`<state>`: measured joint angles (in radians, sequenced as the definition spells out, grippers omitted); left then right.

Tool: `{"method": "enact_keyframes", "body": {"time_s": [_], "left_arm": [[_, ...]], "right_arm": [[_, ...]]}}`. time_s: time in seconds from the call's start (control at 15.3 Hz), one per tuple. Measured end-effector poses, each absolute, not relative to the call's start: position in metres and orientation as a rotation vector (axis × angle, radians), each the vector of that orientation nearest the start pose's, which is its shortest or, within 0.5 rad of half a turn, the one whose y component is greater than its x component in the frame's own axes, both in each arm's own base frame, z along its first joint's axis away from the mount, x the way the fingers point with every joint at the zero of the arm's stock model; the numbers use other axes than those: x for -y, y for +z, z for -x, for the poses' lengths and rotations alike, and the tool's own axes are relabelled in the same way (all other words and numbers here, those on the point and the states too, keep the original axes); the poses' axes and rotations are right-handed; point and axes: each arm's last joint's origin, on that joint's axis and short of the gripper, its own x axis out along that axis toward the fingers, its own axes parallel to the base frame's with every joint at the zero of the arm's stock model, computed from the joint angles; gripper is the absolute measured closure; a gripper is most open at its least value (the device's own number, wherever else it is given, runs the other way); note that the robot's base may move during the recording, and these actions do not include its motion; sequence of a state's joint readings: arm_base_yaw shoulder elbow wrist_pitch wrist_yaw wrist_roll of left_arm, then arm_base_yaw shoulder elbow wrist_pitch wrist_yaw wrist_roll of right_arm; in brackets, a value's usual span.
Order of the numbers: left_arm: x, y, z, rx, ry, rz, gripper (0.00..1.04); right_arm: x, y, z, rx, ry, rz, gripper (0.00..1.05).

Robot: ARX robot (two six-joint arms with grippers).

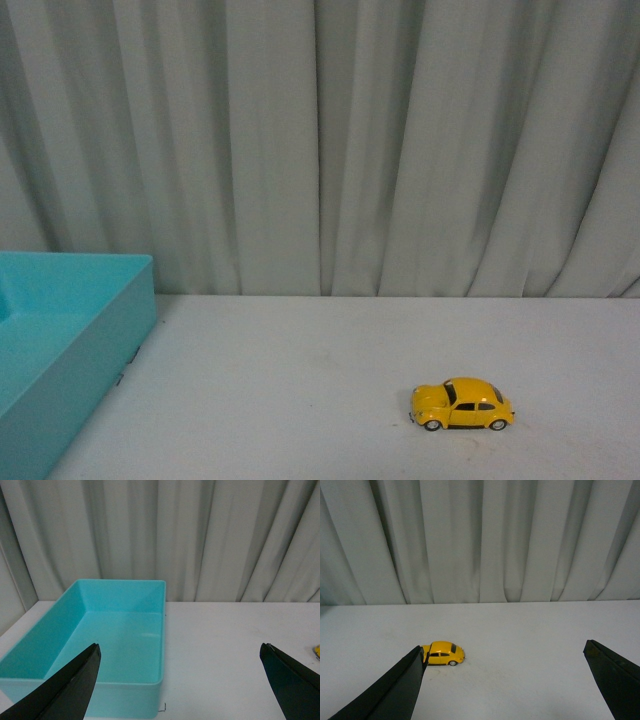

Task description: Wind up and store yellow beetle toy

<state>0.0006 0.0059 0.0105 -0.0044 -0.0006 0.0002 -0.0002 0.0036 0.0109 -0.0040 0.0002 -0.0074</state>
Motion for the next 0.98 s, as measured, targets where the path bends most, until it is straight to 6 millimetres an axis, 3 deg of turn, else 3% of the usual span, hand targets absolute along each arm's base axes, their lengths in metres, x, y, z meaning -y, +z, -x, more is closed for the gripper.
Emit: {"method": "enact_keyframes", "body": {"time_s": [0.72, 0.98], "left_arm": [[0.0, 0.166, -0.097, 0.0, 0.001, 0.0, 0.07], [0.0, 0.166, -0.097, 0.0, 0.002, 0.0, 0.07]], "right_arm": [[0.0, 0.167, -0.097, 0.003, 0.0, 0.007, 0.07], [0.011, 0.175, -0.111, 0.052, 0.116, -0.191, 0.07]]}}
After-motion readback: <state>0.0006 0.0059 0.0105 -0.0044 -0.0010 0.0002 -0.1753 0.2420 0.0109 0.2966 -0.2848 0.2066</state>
